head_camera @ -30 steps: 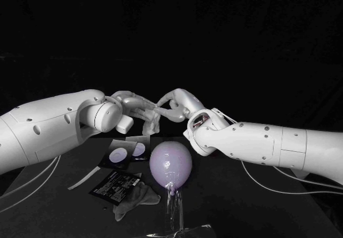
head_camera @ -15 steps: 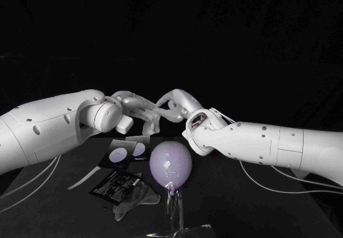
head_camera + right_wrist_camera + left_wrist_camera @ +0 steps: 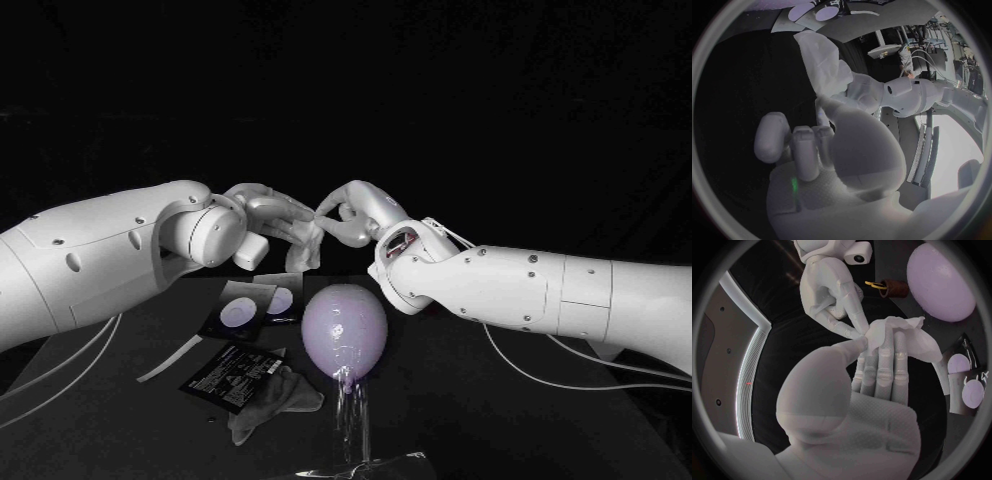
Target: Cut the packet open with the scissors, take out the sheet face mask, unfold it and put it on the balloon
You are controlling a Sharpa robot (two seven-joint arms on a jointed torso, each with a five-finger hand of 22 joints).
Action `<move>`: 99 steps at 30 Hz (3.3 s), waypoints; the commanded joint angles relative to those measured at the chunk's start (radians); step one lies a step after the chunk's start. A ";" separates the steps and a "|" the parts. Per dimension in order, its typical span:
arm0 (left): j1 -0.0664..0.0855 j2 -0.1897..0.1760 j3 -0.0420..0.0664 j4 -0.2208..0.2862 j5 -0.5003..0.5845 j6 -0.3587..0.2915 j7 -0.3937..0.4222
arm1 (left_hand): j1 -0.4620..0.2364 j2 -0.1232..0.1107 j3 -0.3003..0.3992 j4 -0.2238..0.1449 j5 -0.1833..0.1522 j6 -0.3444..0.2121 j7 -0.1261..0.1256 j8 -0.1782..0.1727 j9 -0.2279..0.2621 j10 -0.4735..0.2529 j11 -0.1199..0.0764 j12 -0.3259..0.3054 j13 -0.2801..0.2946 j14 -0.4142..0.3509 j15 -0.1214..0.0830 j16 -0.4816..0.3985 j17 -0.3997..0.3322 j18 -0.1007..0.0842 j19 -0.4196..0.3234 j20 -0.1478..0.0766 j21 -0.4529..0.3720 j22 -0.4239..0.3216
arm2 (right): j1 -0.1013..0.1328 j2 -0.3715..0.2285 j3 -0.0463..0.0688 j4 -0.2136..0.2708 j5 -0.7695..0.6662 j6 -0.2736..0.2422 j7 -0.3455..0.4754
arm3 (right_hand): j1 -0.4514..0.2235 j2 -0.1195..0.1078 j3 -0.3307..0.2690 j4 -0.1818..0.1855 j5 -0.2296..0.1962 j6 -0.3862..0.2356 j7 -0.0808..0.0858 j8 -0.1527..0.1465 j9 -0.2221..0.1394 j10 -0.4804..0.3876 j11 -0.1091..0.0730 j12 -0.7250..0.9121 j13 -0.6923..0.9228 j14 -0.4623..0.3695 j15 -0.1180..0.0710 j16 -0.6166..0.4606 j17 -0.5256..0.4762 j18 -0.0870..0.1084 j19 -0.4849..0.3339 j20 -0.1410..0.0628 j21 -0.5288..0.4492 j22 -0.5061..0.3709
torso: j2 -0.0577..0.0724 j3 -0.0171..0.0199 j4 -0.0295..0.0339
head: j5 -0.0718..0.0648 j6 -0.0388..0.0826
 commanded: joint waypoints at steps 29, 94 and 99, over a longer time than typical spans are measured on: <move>0.001 -0.014 0.000 0.000 0.000 0.015 0.022 | 0.009 0.005 -0.006 0.003 0.004 0.006 -0.001 0.004 0.002 0.023 -0.019 0.003 -0.002 0.001 -0.007 0.004 0.002 0.012 0.005 -0.004 0.006 0.001 | -0.002 -0.061 0.000 0.040 0.083 -0.071 0.044 | -0.058 -0.014 0.108 -0.049 0.000 0.003 -0.023 0.110 0.103 0.106 -0.027 0.021 0.263 0.104 -0.024 0.004 0.264 -0.004 0.019 -0.020 0.019 0.034 | 0.000 0.0006 -0.0011 | -0.004 -0.004; 0.000 -0.014 -0.004 0.012 0.004 0.038 0.049 | 0.014 0.001 -0.009 0.004 0.003 0.009 -0.002 0.002 0.006 0.029 -0.020 0.000 -0.002 -0.001 -0.007 -0.006 0.005 0.010 -0.001 -0.003 0.002 -0.001 | -0.006 -0.006 0.000 -0.010 0.247 -0.020 0.159 | 0.011 0.033 -0.004 0.071 0.001 -0.016 -0.014 0.042 0.103 0.106 -0.019 0.021 0.263 0.104 -0.017 0.004 0.264 -0.007 0.029 -0.010 0.020 0.059 | 0.000 -0.0001 0.0001 | -0.004 -0.007; 0.000 -0.017 -0.004 0.011 0.003 0.036 0.049 | 0.014 0.001 -0.009 0.004 0.003 0.009 -0.002 0.002 0.006 0.029 -0.020 0.000 -0.002 -0.001 -0.007 -0.006 0.005 0.010 -0.001 -0.003 0.002 -0.001 | -0.006 -0.015 0.000 -0.008 0.259 -0.022 0.163 | 0.011 0.034 -0.002 0.070 0.001 -0.015 -0.014 0.043 0.104 0.106 -0.019 0.021 0.263 0.104 -0.017 0.004 0.264 -0.007 0.029 -0.011 0.020 0.059 | 0.000 0.0003 -0.0004 | -0.004 -0.007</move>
